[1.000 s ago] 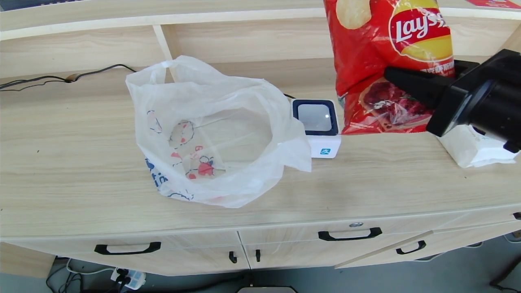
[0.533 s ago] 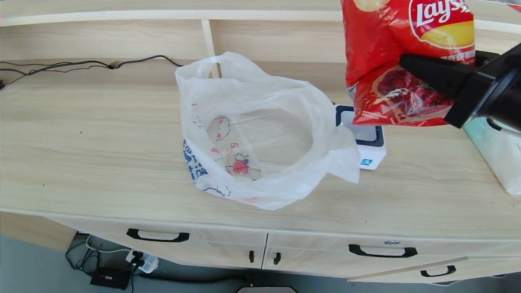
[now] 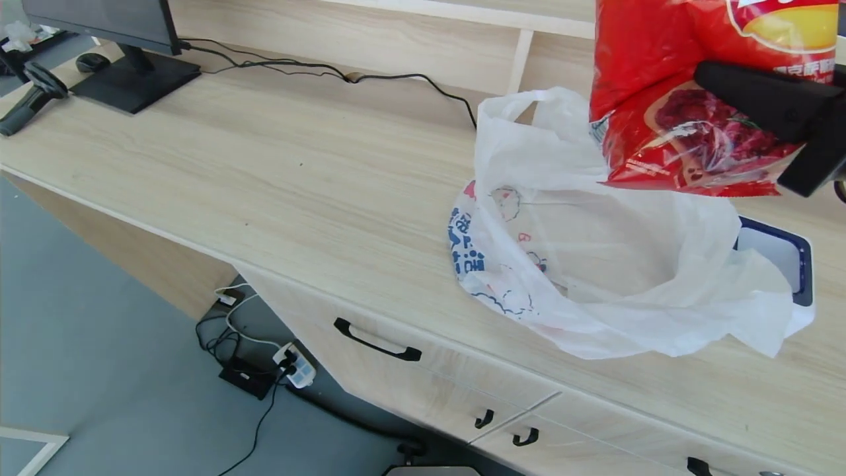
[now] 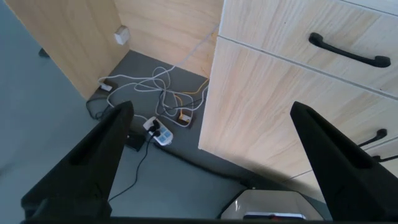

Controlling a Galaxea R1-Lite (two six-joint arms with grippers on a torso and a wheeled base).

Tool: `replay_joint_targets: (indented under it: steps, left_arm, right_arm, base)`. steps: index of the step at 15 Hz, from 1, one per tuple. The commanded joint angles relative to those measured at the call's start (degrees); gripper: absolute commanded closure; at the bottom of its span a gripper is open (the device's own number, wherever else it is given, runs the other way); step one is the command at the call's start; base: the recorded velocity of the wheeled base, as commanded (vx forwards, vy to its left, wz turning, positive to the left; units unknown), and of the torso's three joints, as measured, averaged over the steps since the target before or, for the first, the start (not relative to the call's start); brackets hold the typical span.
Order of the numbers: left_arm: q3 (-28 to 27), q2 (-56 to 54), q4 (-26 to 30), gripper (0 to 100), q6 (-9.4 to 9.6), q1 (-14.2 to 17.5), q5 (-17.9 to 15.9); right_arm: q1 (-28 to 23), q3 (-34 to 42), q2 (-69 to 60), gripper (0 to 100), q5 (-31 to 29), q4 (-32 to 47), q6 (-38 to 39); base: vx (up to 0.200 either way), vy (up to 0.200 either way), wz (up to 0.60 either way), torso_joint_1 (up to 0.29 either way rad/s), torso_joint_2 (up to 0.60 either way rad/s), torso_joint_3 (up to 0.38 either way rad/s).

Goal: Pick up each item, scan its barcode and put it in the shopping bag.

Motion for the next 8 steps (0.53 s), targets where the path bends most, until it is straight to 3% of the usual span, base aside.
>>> replay_joint_targets:
  steps: [1,4,8]
  left_arm:
    - [0.0,0.1,0.0,0,-0.03,0.0,0.0]
    - [0.0,0.1,0.0,0,-0.21,0.0,0.0]
    - [0.0,0.1,-0.1,0,-0.29,0.0,0.0]
  right_arm:
    - [0.0,1.0,1.9,100,-0.1,-0.1,3.6]
    - [-1.6,1.1,4.6,100,0.1,-0.1,12.4]
    - [-2.1,2.2,8.9,100,0.1,-1.1,15.9]
  base:
    - [0.000,0.000,0.00,0.000,0.00,0.000]
    - [0.000,0.000,0.00,0.000,0.00,0.000]
    - [0.000,0.000,0.00,0.000,0.00,0.000]
